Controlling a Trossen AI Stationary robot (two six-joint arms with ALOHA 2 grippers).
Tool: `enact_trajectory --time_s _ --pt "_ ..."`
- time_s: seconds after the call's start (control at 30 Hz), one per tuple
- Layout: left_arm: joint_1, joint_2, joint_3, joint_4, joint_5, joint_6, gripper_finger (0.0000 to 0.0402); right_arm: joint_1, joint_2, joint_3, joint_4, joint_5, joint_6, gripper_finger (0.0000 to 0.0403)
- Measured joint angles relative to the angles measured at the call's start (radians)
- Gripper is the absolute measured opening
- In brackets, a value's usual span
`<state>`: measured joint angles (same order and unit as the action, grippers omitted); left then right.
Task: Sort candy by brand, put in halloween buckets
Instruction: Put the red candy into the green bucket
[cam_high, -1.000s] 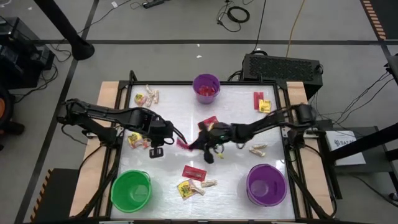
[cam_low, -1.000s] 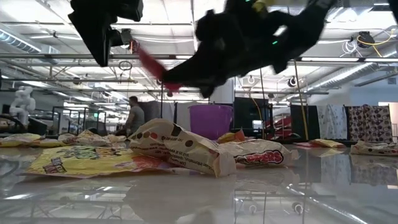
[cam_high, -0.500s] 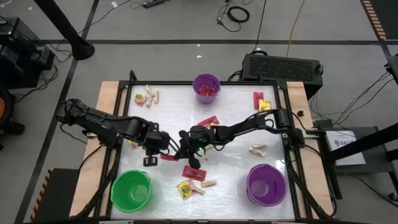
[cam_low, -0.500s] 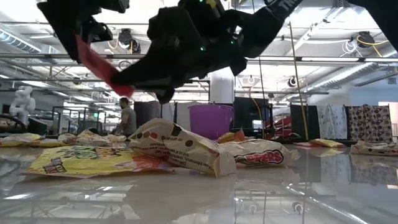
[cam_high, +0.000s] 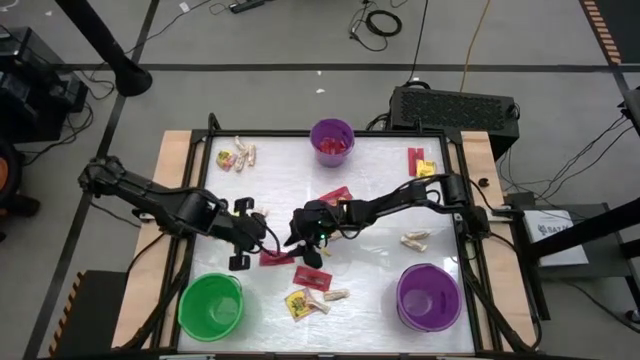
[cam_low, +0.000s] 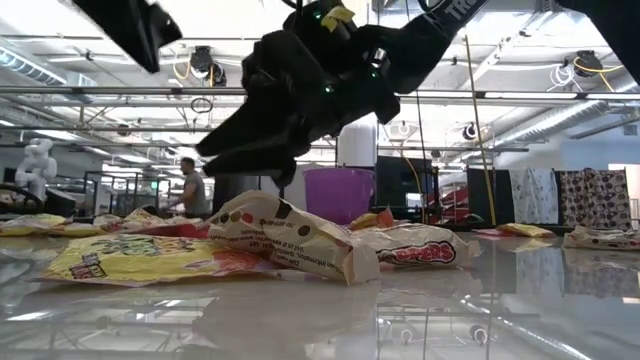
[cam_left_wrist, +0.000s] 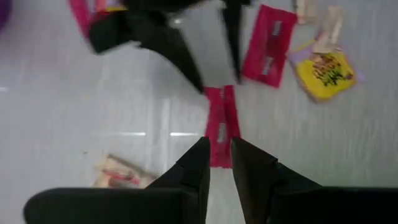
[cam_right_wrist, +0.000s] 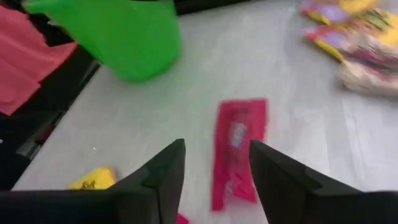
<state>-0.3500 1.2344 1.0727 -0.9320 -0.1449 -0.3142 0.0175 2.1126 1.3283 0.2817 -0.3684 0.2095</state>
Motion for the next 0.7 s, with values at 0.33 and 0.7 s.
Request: enact_trajectory --time_s 0.33,0.7 --pt "0.000 0.005 -0.230 0.375 0.083 0.035 0.0070 -0.038 -0.183 0.001 -0.240 -0.013 0.107 0.0179" --pt "0.027 0.207 -0.290 0.599 0.048 0.093 0.0077 -0.038 -0.366 0.002 -0.285 0.099 0.139 0.0163"
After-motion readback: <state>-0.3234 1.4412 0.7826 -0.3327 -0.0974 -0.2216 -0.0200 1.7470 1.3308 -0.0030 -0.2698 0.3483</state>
